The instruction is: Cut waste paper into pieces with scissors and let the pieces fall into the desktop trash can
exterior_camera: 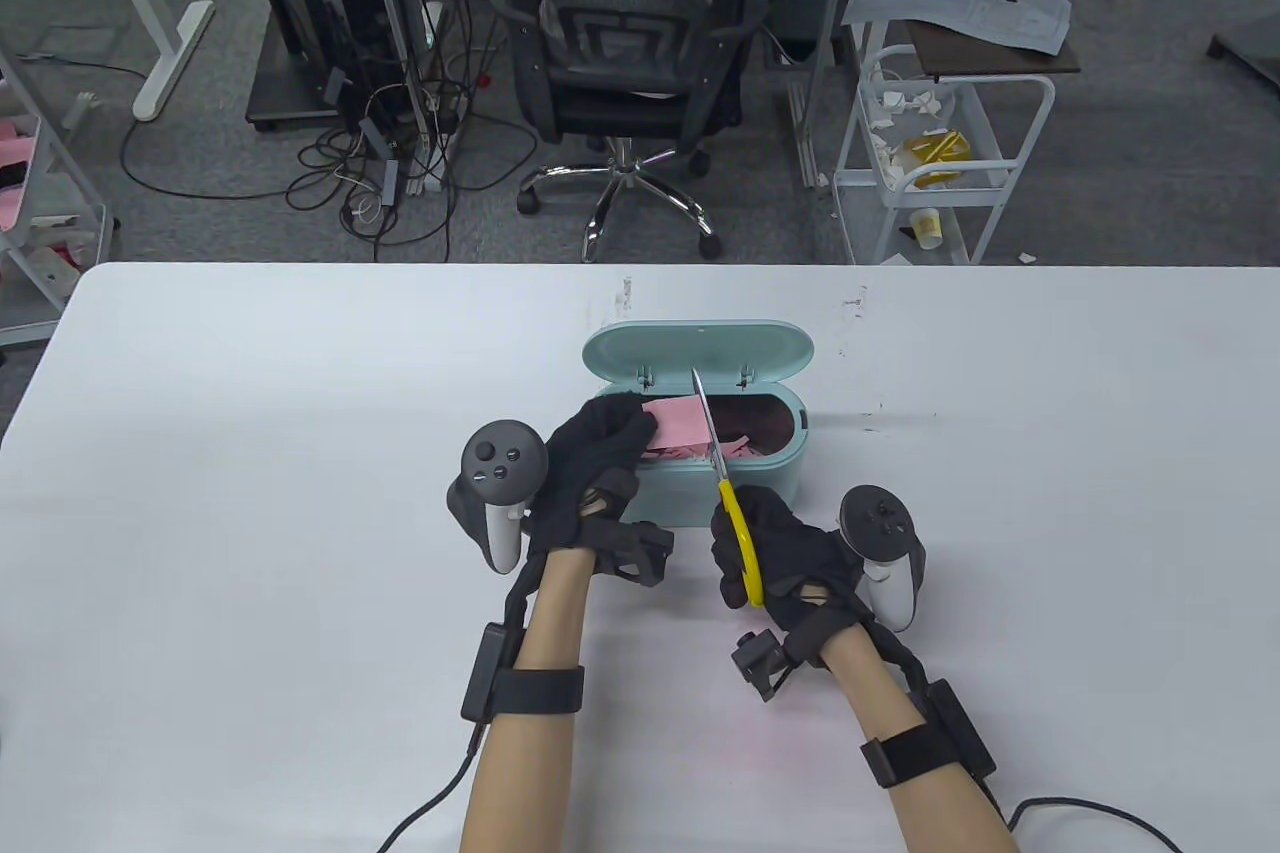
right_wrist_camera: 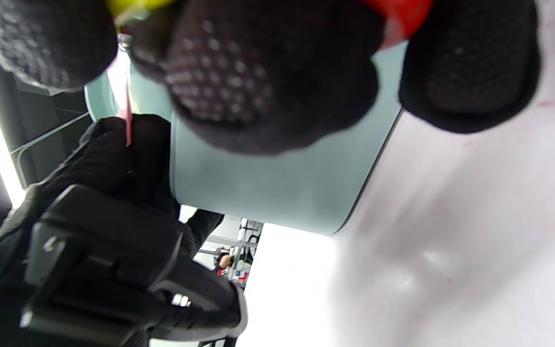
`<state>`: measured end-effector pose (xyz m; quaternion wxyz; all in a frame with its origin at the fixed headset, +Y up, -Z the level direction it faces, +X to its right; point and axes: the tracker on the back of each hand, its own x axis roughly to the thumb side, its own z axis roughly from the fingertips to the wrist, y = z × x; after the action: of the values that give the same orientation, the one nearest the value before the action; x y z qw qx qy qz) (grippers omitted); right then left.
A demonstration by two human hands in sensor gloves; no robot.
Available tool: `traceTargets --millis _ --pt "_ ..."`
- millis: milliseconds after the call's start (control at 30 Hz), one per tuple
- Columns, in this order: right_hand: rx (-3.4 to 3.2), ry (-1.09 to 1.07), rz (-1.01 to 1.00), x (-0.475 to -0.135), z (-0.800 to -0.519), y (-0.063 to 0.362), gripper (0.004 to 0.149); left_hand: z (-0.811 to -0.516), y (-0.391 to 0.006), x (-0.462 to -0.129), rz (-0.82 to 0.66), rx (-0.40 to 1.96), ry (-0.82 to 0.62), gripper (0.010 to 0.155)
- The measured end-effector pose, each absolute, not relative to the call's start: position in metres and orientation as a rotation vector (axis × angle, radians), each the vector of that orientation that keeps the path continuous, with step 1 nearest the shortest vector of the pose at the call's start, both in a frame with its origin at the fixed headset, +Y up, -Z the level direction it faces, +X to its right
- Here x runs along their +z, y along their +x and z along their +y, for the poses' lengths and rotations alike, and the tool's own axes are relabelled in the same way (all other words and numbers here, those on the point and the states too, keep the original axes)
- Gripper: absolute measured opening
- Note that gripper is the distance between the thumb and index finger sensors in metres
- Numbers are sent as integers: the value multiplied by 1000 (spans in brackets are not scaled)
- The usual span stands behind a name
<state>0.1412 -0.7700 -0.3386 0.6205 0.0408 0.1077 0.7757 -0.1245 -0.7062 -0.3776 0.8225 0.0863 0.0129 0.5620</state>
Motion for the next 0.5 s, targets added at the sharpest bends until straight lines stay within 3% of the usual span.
traceTargets --millis 300,500 --pt "1659 75 293 -337 -778 148 76 -708 -125 -377 42 1217 191 36" --pt "1736 216 440 -331 -778 142 91 -708 -125 -377 42 1212 192 36"
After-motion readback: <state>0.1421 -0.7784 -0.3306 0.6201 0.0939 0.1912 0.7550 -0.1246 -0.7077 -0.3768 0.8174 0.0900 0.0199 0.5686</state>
